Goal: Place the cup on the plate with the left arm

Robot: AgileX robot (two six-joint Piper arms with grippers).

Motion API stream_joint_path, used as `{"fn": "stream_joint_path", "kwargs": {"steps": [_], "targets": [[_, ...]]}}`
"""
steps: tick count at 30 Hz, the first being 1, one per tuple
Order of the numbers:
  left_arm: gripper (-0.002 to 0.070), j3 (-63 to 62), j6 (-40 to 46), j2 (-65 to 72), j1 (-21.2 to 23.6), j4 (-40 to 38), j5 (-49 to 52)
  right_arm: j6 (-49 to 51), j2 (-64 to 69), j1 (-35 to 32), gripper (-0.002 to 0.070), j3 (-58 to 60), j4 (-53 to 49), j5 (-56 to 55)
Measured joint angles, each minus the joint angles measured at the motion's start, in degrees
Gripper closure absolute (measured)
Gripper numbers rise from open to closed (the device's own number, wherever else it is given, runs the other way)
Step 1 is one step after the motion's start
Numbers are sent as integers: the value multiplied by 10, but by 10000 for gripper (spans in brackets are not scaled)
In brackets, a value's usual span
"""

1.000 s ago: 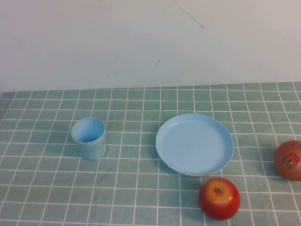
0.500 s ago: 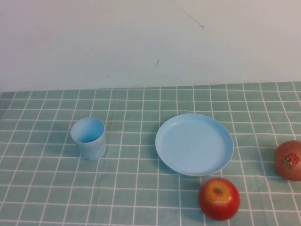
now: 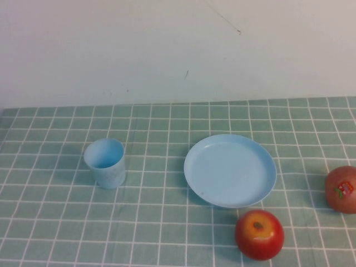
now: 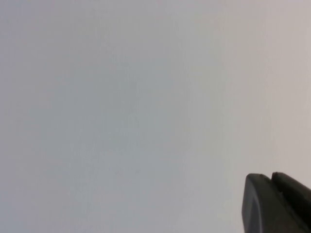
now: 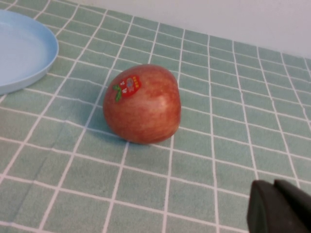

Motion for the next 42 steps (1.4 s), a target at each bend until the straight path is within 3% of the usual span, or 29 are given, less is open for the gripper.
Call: {"fn": "stream_joint_path", "kwargs": {"steps": [10,19,25,34,42], "targets": [[669,-13,0,70,0,-58,112,0,0,0,678,0,0,0],[669,-13,-2,76,0,-127,46,0,0,0,678,0,0,0],[669,-19,0,139,0,-138,65,0,0,0,678,0,0,0],[669,-91,35,352,0,-146,236,0,0,0,678,0,0,0],[648,-207,53,535,0,-91,410,0,0,0,678,0,0,0]]}}
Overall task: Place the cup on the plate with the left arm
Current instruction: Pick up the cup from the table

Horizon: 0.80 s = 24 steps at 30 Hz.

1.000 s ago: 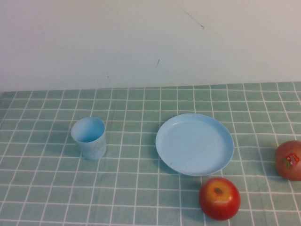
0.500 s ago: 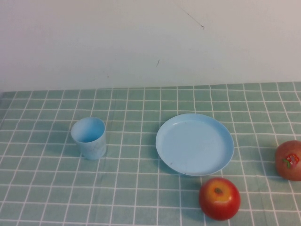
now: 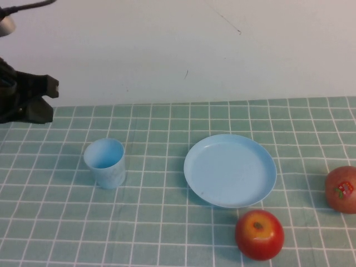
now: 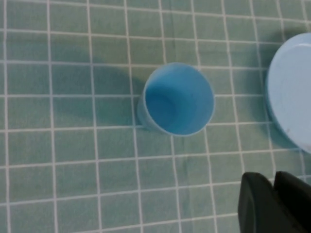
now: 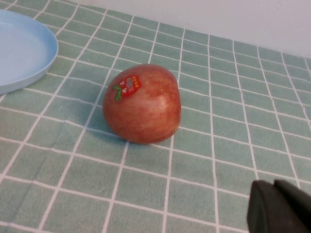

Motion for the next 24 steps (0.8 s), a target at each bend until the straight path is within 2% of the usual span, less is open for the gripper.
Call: {"fn": "stream_joint_path", "kwargs": {"steps": [2,4,7,9,14,24], "targets": [[604,-16,1,31,0,13,10,0,0,0,678,0,0,0],[526,-27,1,57,0,25,12,0,0,0,678,0,0,0],[361,-34,2,90,0,33,9,0,0,0,678,0,0,0],[286,-35,5,112,0,34,7,0,0,0,678,0,0,0],[237,-36,25,166,0,34,4,0,0,0,678,0,0,0],[230,-38,32,260,-12,42,-52,0,0,0,678,0,0,0]]}}
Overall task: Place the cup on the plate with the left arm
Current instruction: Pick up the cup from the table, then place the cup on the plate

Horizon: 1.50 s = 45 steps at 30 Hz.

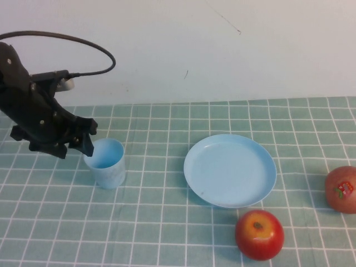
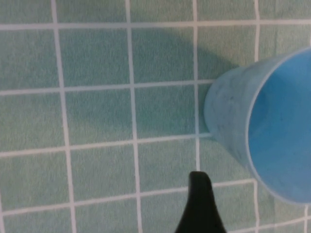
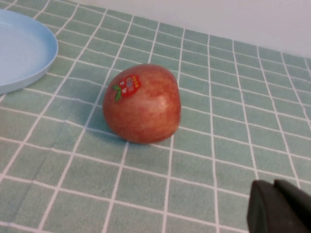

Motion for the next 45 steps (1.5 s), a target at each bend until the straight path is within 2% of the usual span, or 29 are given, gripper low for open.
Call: {"fn": "stream_joint_path", "kwargs": {"steps": [4,7,10,14,17,23,26,37,45], "targets": [[232,0,1,28,-11,-3,-44,0,0,0,678,0,0,0],[269,-1,2,53,-18,-10,-64,0,0,0,678,0,0,0],[351,-1,2,81,-25,-30,-70,0,0,0,678,0,0,0],[573,-1,-6,110,-32,-34,-66,0,0,0,678,0,0,0],[643,-6,-10,111,-37,-35,-55,0,0,0,678,0,0,0],[655,-65,-10,75,-55,-42,-32,0,0,0,678,0,0,0],[656,-103,-10,54,-77,-54,-20,0,0,0,678,0,0,0],[656,-137,-15,70,-228,-63,-54,0,0,0,678,0,0,0],[656,-147,-63,134,-268,-15,-104,0,0,0,678,0,0,0]]}}
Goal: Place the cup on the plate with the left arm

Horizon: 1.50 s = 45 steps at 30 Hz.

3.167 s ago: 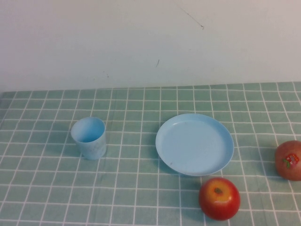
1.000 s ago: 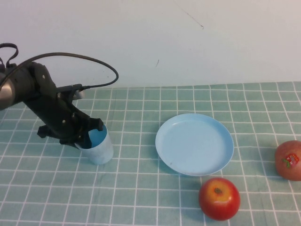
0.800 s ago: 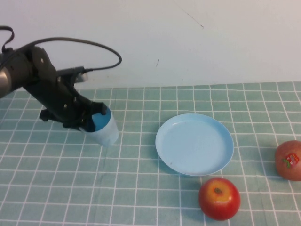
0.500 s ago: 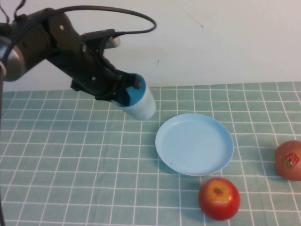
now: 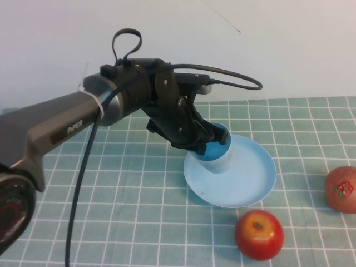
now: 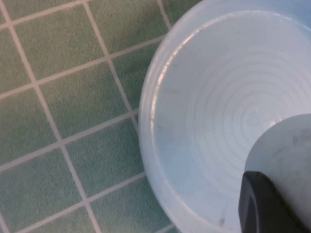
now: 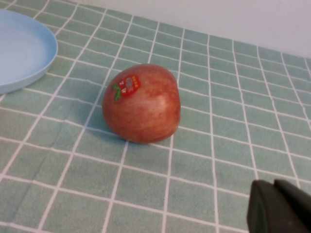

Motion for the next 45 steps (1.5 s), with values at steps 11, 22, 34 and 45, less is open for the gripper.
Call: {"fn": "stream_joint_path", "kwargs": {"steps": [11,22,34,45], "targets": [[654,-91,-9,84,-2,-4,48,0,0,0,678,0,0,0],[434,-131,-8,102,-4,-10,94,0,0,0,678,0,0,0],[550,-384,-17,97,-4,52,256,0,0,0,678,0,0,0],[671,-423,-13,-57,-6,58,276,0,0,0,678,0,0,0]]}}
